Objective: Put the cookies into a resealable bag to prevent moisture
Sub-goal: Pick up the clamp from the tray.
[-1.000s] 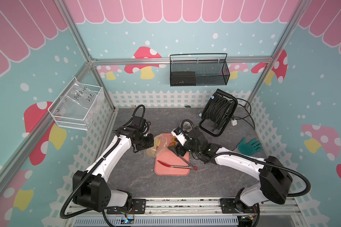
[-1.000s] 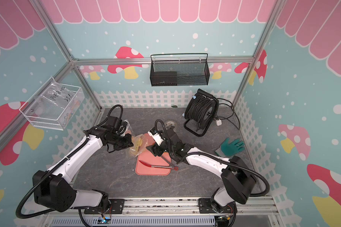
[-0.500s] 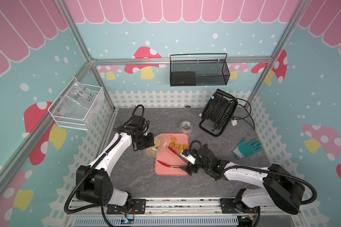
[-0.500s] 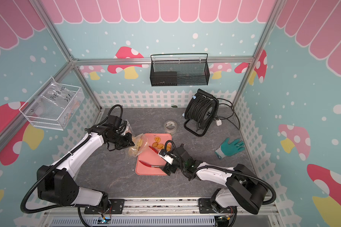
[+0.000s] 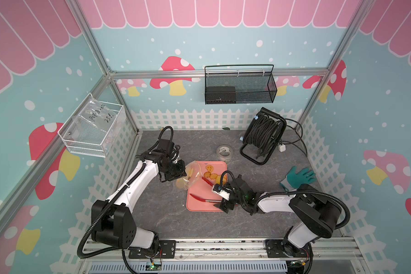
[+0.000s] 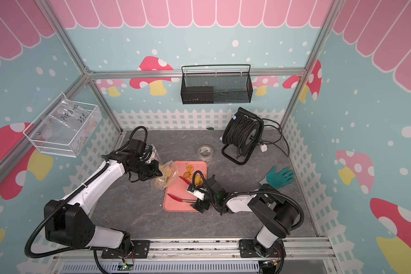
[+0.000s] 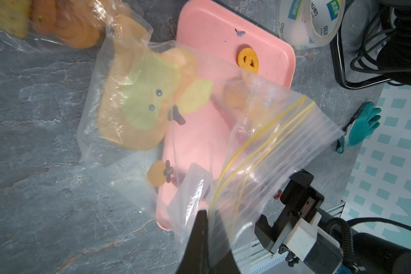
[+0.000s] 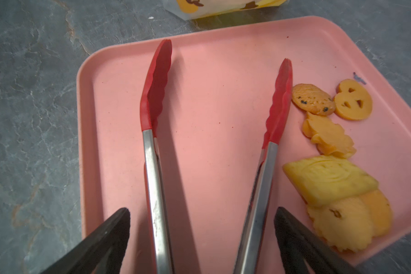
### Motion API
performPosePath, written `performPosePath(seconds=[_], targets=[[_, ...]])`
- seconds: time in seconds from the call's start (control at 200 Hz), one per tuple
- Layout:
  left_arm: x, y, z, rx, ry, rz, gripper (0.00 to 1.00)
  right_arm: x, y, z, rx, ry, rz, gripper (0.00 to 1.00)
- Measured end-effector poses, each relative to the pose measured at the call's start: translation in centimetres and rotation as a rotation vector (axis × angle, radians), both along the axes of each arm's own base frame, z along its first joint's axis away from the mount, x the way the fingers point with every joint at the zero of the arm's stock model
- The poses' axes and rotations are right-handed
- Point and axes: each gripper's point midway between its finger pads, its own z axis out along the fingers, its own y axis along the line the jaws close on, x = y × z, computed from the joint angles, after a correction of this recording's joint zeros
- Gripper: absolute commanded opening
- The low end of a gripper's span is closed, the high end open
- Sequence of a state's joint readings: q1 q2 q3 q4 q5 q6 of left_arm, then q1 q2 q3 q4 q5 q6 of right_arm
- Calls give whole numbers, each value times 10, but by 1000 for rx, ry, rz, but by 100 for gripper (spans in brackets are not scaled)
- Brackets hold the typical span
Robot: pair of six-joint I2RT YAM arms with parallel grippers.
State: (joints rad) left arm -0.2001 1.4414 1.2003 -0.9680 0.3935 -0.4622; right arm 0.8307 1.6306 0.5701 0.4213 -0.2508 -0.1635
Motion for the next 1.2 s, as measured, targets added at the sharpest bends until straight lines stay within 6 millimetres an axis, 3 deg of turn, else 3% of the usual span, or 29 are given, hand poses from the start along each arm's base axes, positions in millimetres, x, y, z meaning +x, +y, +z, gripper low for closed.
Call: performPosePath(seconds=[0.145, 0.39, 0.51, 0.606, 0.746, 0.916, 1.201], targets=[[0, 0, 0, -4, 1, -1, 0, 1, 5, -8, 2, 33, 6, 85], [-5, 0, -4, -4, 14, -3, 0, 2, 9, -8, 29, 66, 3, 62], [-7, 0, -6, -5, 20, -6, 0, 2, 8, -6, 32, 72, -2, 59], [-7, 0, -6, -4, 22, -9, 0, 1, 6, 7, 41, 66, -7, 56], [-8, 2, -6, 1, 24, -15, 0, 1, 2, 42, 77, 22, -21, 53], [-8, 8, -4, 5, 28, -5, 0, 4, -15, 70, 52, 12, -62, 52], [-7, 11, -1, 9, 22, -10, 0, 31, -68, 85, -159, 3, -188, 52]])
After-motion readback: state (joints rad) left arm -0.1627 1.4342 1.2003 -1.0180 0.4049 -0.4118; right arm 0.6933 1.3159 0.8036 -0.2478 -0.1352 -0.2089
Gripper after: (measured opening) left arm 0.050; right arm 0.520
